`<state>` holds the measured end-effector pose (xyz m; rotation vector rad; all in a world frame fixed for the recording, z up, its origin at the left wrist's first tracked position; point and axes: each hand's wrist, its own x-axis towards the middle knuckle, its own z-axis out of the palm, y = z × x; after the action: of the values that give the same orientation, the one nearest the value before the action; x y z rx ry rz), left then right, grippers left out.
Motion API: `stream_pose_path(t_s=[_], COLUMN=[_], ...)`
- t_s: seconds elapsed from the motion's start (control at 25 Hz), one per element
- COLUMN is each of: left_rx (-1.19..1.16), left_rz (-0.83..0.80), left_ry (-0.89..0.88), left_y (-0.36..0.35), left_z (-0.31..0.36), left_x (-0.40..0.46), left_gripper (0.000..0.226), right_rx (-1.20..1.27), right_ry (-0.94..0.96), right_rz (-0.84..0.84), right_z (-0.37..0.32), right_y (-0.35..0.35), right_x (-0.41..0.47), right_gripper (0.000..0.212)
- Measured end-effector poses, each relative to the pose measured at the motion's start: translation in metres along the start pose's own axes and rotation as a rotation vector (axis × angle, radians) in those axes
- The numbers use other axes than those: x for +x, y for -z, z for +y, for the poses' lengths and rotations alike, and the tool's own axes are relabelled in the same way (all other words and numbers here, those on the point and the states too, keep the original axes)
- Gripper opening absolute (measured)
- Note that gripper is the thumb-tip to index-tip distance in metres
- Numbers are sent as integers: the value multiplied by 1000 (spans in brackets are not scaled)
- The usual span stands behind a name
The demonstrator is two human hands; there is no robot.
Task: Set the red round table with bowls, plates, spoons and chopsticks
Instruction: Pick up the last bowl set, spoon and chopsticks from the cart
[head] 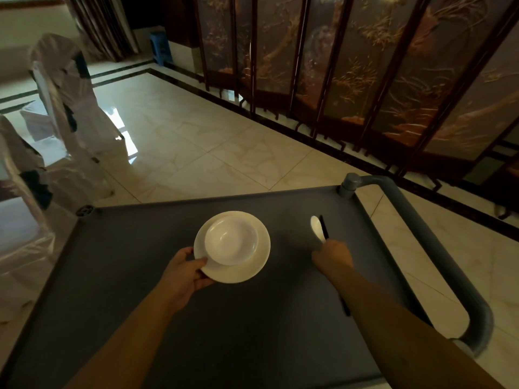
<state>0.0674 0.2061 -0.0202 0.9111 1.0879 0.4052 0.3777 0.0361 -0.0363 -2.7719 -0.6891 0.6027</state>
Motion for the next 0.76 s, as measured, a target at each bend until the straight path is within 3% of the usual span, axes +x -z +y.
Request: stream_pose_path(t_s=[0.2,0.52,0.76], left_rx=[-38,-153,-211], left_rz=[12,91,149], left_ry=[14,20,-25], left_y=[-9,1,47], left_z=[-10,-21,-15], left_x=[-12,-42,-72], left_gripper=[40,28,40], right_rx=[-97,-27,100], right_ry=[-109,-76,-95], right_rz=[-21,-11,24], right_z=[39,43,27], right_y=[4,-10,-14], right_x=[-10,-13,-11], right_gripper=[51,31,36])
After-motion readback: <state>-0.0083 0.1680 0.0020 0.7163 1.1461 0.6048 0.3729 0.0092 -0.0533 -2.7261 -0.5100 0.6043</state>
